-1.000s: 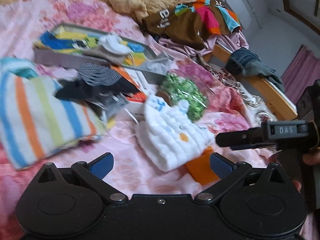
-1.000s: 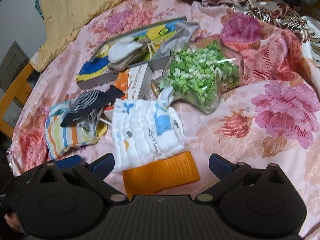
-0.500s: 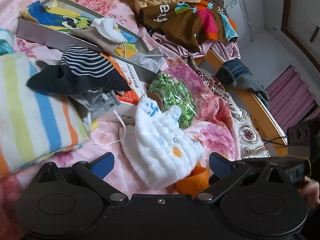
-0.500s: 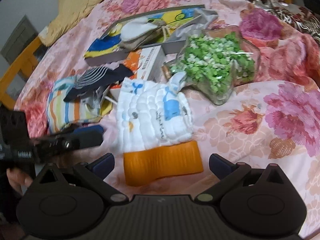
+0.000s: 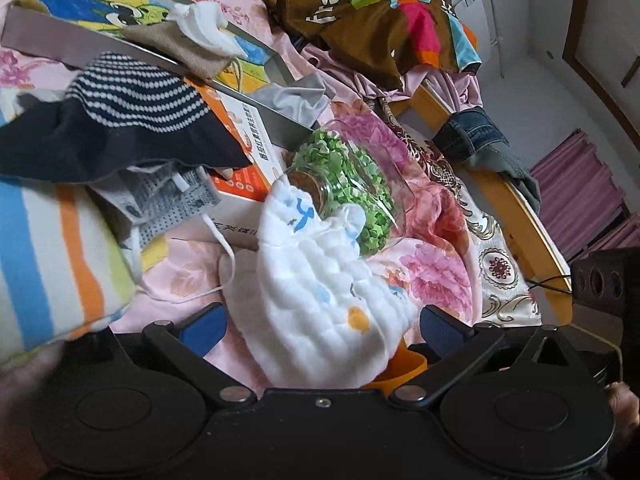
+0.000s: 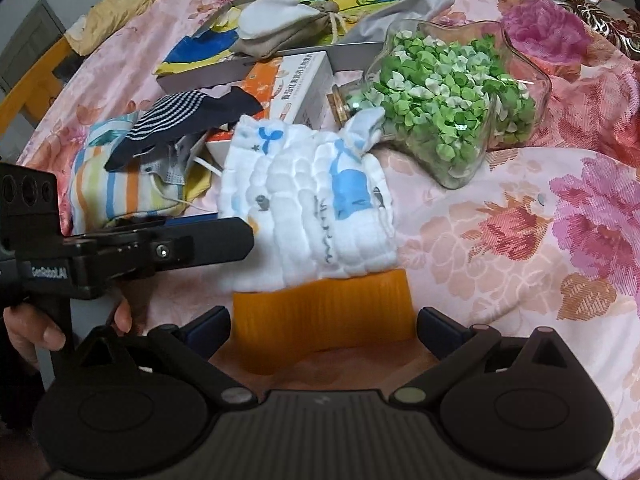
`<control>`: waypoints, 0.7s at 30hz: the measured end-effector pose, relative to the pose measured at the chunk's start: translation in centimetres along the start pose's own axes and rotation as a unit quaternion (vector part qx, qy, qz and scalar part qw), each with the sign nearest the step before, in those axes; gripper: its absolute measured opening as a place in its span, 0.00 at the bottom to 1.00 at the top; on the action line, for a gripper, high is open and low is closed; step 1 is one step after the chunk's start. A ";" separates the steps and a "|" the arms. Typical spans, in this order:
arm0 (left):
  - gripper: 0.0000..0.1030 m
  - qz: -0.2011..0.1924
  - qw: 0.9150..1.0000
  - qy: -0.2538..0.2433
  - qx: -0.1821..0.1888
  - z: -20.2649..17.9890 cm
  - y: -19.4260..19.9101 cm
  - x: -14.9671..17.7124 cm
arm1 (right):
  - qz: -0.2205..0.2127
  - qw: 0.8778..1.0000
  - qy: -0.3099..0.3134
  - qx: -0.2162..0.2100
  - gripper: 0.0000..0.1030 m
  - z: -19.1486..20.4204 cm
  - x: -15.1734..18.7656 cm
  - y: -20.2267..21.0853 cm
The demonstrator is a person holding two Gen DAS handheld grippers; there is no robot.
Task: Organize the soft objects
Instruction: 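Grasp the white quilted cloth with the left gripper while the right gripper grasps the orange piece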
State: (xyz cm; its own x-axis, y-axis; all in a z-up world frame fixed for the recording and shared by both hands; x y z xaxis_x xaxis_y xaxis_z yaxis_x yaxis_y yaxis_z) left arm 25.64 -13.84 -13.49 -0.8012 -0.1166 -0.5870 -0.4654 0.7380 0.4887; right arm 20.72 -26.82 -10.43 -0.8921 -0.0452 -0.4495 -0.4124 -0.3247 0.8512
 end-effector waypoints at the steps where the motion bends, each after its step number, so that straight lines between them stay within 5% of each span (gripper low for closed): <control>1: 0.99 0.002 1.000 0.001 0.004 0.0 -0.2 0.0 | -0.002 1.000 -0.002 0.004 0.98 -0.1 -0.1 -0.1; 10: 0.98 0.008 1.000 0.001 0.011 0.0 -1.3 0.3 | 0.012 1.000 -0.001 0.007 0.97 0.0 -0.3 -1.6; 21: 0.54 -0.001 0.999 0.022 -0.034 1.2 -1.2 0.2 | -0.001 1.000 0.017 0.020 0.91 0.6 -0.3 -1.0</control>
State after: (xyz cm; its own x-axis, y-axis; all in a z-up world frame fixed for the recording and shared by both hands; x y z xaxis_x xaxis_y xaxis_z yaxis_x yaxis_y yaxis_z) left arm 26.51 -13.91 -14.98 -0.8153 -0.1480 -0.5598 -0.4901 0.6912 0.5311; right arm 21.29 -25.92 -11.04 -0.8845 -0.0775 -0.4600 -0.4222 -0.2864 0.8601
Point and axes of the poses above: each gripper's, at about its wrist camera, not at the fingertips, and y roughly against the way its jaws point, z to its left, x to its underside, the point moved 6 cm from there along -y, roughly the way its jaws point, and after that the axes turned 4 degrees about -x, right-handed, at the moved point
